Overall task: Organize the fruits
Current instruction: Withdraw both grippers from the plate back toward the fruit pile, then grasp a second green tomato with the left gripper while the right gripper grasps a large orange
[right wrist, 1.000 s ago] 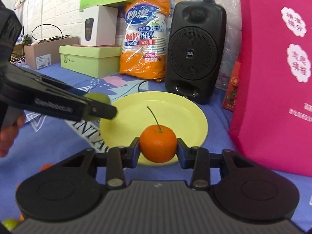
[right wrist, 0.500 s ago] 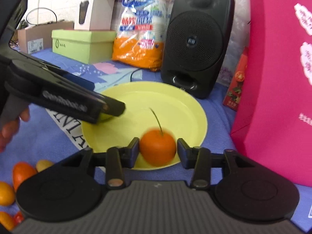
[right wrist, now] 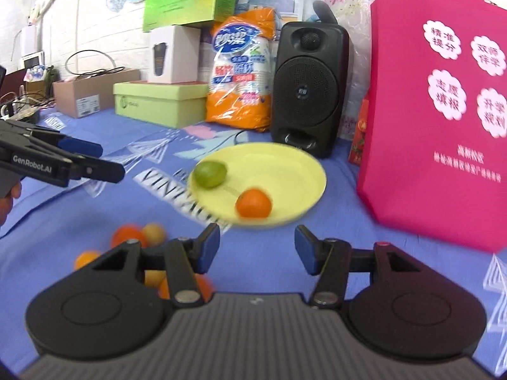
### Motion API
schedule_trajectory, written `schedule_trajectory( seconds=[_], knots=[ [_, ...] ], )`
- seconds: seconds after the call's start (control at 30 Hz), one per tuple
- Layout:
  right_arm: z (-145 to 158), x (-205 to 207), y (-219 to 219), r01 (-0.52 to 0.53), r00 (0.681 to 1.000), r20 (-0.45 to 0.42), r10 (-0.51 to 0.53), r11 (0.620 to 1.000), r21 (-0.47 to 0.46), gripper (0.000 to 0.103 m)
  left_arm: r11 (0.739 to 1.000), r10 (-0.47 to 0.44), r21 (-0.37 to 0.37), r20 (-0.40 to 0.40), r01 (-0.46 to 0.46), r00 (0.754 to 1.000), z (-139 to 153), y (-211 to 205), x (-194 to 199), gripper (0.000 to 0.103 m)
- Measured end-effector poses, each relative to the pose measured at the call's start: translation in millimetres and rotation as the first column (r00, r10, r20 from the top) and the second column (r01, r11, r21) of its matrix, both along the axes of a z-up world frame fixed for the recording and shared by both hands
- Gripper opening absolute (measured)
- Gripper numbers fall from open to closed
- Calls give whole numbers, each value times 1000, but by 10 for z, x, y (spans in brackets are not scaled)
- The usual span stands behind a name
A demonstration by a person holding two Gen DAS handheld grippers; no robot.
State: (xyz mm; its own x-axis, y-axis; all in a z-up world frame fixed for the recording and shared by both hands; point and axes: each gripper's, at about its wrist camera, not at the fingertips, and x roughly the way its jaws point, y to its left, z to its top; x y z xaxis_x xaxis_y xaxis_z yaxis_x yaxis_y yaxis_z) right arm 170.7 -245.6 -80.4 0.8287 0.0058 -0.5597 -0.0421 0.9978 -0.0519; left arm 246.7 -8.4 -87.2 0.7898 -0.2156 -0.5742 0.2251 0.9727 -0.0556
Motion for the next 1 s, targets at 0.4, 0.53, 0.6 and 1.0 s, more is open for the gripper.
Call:
schedule_trajectory(
  seconds=[0.4,0.53,0.6,1.0],
  knots=[
    [-247,-847,374,-38,995,-93,36,999,-28,51,997,-72,4,-50,73,996,-226,27,-1023,74],
    [-263,-943,457,-88,992,-96,86,996,-15,51,981,-192,-20,-49,191,980,-241,-190,-1253,74],
    [-269,-943,485,-103,990,-97,101,995,-16,51,976,-218,-9,-57,218,974,-286,-325,-1272,74],
    [-281,-928,459,-125,988,-97,123,992,-6,50,975,-211,-100,-118,200,970,-463,-405,-989,37]
  ],
)
